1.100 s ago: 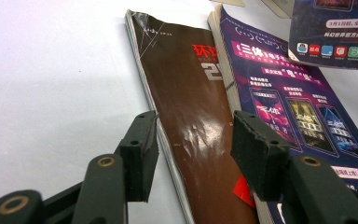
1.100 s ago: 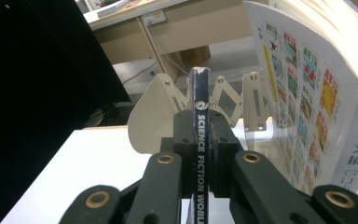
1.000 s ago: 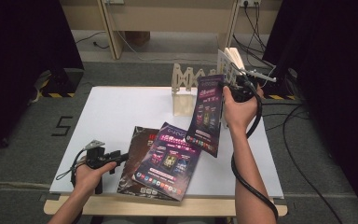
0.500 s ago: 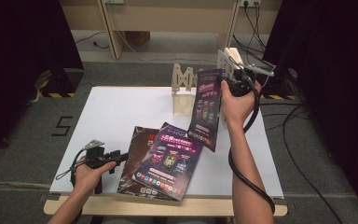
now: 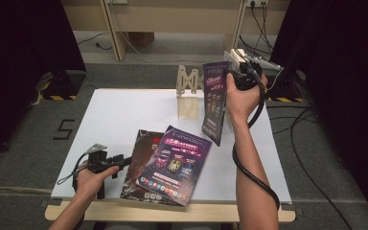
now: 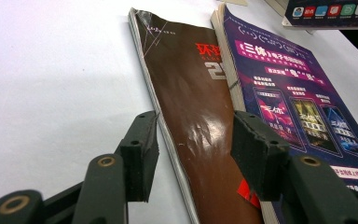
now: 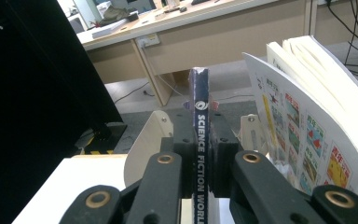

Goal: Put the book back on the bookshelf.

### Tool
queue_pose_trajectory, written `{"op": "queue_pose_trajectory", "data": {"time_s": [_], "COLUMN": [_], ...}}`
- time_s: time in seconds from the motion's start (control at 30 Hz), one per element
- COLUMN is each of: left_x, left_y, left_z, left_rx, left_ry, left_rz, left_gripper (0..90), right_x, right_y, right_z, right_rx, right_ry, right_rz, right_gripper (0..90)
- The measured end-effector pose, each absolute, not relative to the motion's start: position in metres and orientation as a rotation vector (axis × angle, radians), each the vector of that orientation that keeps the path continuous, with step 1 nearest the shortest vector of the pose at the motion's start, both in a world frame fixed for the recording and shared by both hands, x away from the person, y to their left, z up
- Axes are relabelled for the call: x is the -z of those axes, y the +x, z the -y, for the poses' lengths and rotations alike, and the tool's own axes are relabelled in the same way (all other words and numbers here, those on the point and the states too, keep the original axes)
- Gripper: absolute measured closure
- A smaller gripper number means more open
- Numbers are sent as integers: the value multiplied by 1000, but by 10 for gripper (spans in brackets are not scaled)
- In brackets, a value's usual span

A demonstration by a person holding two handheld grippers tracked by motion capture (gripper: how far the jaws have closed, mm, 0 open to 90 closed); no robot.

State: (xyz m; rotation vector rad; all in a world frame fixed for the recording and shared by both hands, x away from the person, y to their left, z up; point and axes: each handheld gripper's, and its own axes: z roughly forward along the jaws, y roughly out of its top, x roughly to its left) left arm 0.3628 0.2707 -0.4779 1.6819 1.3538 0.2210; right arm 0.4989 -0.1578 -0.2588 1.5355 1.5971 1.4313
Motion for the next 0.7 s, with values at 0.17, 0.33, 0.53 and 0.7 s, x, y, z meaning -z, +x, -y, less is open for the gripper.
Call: {"op": "queue_pose_trajectory", "data": {"time_s": [0.17, 0.33, 0.53, 0.7], "left_x": [479, 479, 479, 480], "left_y": [363, 363, 363, 363], "left_z": [-271, -271, -271, -272], "left_rx": [-219, -219, -221, -218], "left_ry": [1685, 1686, 1685, 1689], "left_rz": [-1354, -1354, -1354, -1360], "left_gripper": [502, 503, 504, 504], "right_x": [258, 256, 257, 256], "right_y": [503, 505, 507, 511], "right_z": [158, 156, 153, 152], "right_rx": [-1440, -1442, -1434, -1422], "right_ry": [1532, 1523, 1519, 1506], "right_rz": [-1583, -1566, -1544, -1525], "right_gripper": [846, 846, 846, 846]}}
